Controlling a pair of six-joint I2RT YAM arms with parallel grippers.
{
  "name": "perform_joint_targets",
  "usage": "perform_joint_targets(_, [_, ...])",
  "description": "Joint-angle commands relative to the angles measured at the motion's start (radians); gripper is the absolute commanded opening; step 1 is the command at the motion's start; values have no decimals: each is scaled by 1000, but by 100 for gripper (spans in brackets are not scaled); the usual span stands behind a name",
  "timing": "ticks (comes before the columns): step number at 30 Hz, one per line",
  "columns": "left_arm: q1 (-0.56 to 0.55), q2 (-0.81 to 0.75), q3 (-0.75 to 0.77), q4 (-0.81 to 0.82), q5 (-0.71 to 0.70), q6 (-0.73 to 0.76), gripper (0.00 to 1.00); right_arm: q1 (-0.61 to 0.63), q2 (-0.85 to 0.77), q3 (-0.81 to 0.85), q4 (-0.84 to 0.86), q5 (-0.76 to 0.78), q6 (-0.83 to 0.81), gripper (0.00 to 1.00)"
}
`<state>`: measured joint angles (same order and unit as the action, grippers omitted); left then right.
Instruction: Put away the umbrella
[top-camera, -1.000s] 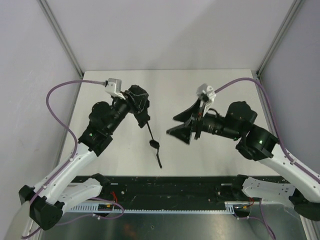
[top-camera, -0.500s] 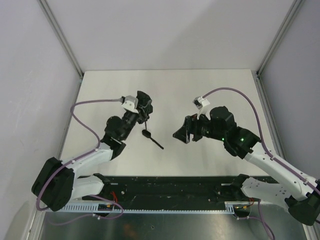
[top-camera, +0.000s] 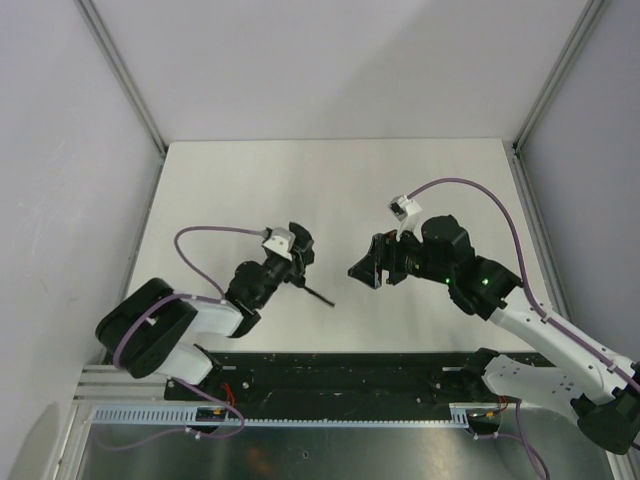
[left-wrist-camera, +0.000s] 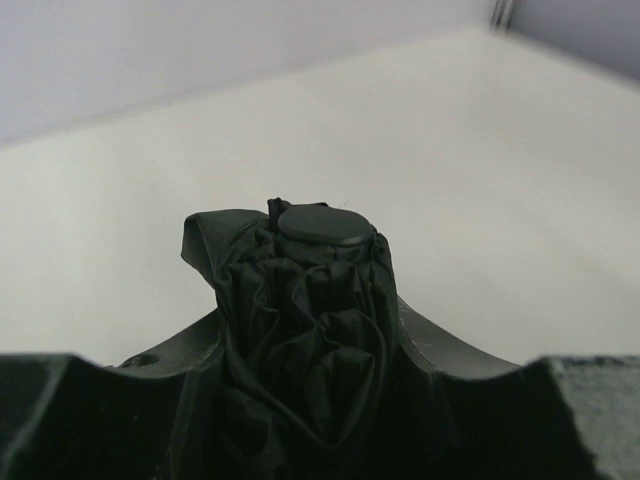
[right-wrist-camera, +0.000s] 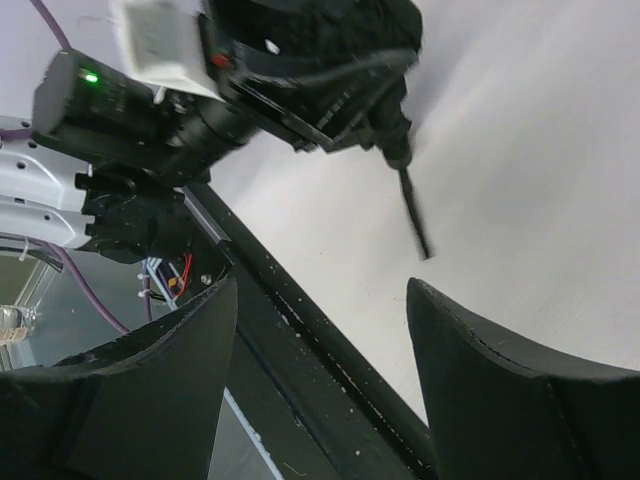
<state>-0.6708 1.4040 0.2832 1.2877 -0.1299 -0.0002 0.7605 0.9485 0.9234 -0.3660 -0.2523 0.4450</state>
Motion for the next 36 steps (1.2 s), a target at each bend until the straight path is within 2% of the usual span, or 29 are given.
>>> perform_joint_targets(1, [-31,43,14,-47,-60,61,0,-8,8,-6,47,-22,10,72])
perform_joint_targets(13, [-18,131,5,-23,-97,13,0,-17,-18,-6,27,-20,9,72])
perform_joint_targets(17, [29,178,8,-14,-77,-71,0,-19,-50,-16,9,5,8,72])
perform_joint_targets(20, [45,129,17,-47,-82,-106,0,-23,-56,-22,3,-3,9,73])
perform_joint_targets(22, [66,48,89,-250,-124,-180,0,-25,-61,-23,0,-9,7,73])
perform_joint_targets(25, [136,-22,358,-826,-194,-350,0,-29,-70,-23,-5,-12,-2,73])
perform_joint_targets(26, [170,-15,456,-1005,-170,-393,0,-31,-74,-24,-7,-11,-5,73])
perform_joint_targets(28, [247,20,620,-1266,-59,-446,0,-37,-74,-23,-11,-11,-7,73])
perform_joint_targets(31, [376,67,753,-1440,190,-485,0,-41,-71,-23,-10,-19,-8,73])
perform_joint_targets(36, [600,197,898,-1467,599,-465,0,-45,-80,-23,-2,-38,-9,73])
